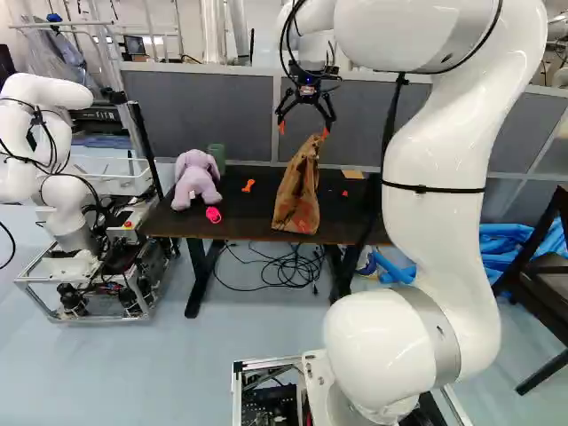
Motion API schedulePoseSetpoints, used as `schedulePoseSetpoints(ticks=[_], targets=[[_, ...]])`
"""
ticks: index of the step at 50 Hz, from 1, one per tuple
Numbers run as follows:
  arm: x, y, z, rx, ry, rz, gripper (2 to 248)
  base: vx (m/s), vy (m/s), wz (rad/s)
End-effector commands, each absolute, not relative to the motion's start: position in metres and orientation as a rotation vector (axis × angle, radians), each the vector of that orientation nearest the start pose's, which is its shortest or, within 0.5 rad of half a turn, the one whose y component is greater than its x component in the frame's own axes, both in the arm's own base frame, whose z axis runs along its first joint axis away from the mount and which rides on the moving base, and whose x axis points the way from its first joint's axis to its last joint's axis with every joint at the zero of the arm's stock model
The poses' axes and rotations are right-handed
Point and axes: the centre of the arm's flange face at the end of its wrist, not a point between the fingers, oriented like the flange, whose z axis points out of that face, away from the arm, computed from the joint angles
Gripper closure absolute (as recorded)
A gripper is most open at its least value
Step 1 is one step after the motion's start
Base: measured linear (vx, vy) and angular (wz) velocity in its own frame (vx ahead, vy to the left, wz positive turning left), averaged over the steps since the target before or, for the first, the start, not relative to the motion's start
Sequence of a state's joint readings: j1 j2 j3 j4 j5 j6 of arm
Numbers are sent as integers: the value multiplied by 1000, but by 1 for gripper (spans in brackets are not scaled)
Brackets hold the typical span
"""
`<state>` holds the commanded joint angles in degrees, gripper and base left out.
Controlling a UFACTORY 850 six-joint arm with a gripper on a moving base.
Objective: Pick up the bag on the ground and place it on the table
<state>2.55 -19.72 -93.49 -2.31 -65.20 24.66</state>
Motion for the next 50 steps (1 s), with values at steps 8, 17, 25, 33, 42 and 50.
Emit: schedulePoseSetpoints(ticks=[8, 17, 25, 33, 42, 50], targets=[[588, 23, 679, -3082, 581, -231, 3, 0, 0, 0], [580, 23, 690, -3088, 584, -203, 3, 0, 0, 0], [578, 22, 692, -3088, 585, -197, 3, 0, 0, 0], [578, 22, 692, -3088, 585, -197, 3, 0, 0, 0], [578, 22, 692, -3088, 585, -197, 3, 0, 0, 0], [578, 22, 692, -3088, 585, -197, 3, -49, -3, -2]])
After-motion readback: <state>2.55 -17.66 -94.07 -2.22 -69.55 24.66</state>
